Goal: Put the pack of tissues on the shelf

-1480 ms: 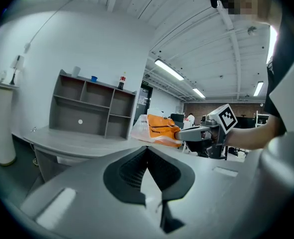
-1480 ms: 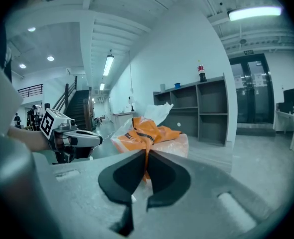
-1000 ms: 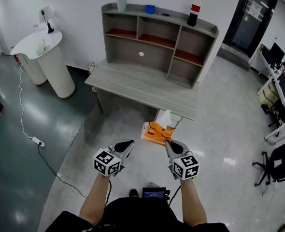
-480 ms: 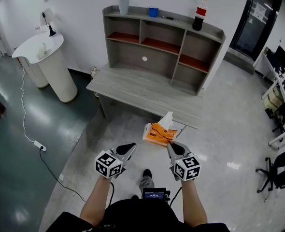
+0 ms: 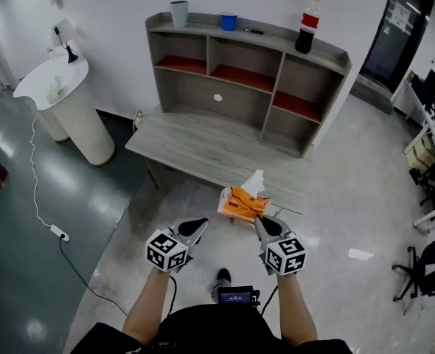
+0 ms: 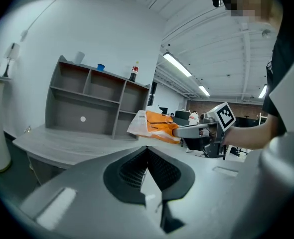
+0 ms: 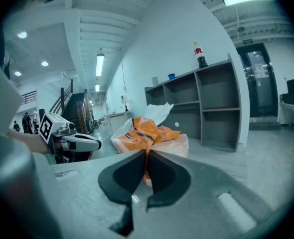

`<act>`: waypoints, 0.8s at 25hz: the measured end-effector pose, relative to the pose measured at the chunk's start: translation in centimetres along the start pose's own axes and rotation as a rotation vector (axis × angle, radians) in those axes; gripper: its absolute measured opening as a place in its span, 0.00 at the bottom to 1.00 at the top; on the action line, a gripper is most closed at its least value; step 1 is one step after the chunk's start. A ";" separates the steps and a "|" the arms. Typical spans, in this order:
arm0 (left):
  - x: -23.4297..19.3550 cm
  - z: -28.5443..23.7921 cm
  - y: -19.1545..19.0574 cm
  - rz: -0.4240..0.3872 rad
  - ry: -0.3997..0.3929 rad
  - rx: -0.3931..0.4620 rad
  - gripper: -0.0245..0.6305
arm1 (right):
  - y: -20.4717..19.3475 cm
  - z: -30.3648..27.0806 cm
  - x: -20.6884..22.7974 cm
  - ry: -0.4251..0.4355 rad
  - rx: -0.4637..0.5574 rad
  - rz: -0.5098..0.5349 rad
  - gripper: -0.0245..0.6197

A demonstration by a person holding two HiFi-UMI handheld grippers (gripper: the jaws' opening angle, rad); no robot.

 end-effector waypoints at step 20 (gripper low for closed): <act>-6.9 -11.5 6.5 -0.005 0.049 0.015 0.04 | 6.3 -8.7 11.6 0.056 0.011 0.019 0.05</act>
Point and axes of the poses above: the fingertips, and each gripper's own axes: z backward along the fingers, x to its right, y out of its top, the point moved 7 cm from there along z, backward along the fingers, and after that the axes turned 2 degrees about -x, right-handed, at the moved point
